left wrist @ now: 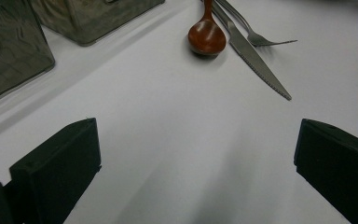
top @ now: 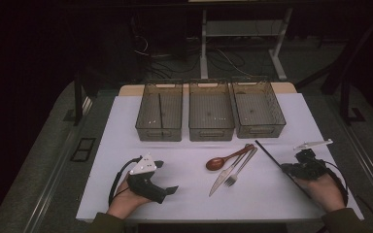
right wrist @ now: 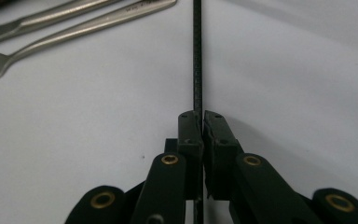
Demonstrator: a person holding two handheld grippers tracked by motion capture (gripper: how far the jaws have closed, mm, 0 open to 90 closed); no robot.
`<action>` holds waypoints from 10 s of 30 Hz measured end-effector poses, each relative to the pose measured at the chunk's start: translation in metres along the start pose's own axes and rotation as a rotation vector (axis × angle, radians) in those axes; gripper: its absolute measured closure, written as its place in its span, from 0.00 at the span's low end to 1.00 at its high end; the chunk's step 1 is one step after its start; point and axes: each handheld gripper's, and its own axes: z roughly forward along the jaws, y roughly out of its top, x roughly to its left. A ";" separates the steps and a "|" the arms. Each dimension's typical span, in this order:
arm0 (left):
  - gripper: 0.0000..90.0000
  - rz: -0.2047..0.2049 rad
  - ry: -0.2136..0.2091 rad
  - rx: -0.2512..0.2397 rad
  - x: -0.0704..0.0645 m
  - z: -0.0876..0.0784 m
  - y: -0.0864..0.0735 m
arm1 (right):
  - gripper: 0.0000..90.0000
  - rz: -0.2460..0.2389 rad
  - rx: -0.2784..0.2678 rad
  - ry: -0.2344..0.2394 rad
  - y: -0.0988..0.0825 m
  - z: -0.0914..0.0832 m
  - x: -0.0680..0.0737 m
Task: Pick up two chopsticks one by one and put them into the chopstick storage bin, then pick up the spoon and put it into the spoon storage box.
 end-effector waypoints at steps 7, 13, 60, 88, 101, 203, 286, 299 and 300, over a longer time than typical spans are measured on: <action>0.00 0.005 0.000 0.005 -0.001 0.001 0.001 | 0.95 -0.002 -0.018 0.016 -0.001 -0.006 -0.003; 0.00 0.005 0.003 0.006 -0.001 0.002 0.001 | 0.95 -0.015 -0.047 0.021 0.000 -0.014 -0.004; 0.00 0.006 0.036 -0.001 0.000 0.001 0.001 | 0.95 -0.139 -0.253 0.179 0.038 -0.053 0.026; 0.00 -0.003 0.043 -0.012 0.002 -0.002 0.000 | 0.95 -0.242 -0.256 0.221 0.101 -0.018 0.068; 0.00 -0.001 0.049 -0.016 0.003 -0.005 0.000 | 0.95 -0.302 -0.247 0.235 0.146 0.005 0.103; 0.00 -0.004 0.035 -0.040 0.005 -0.004 0.002 | 0.40 -0.285 -0.294 0.312 0.220 0.064 0.144; 0.00 -0.023 0.004 -0.030 0.010 0.021 0.026 | 0.21 -0.188 -0.331 0.205 -0.007 0.005 0.047; 0.00 -0.037 -0.003 -0.049 0.019 0.033 0.042 | 0.21 -0.195 -0.343 0.217 -0.008 0.003 0.044; 0.00 -0.041 -0.004 -0.049 0.019 0.035 0.043 | 0.21 -0.193 -0.343 0.216 -0.008 0.003 0.043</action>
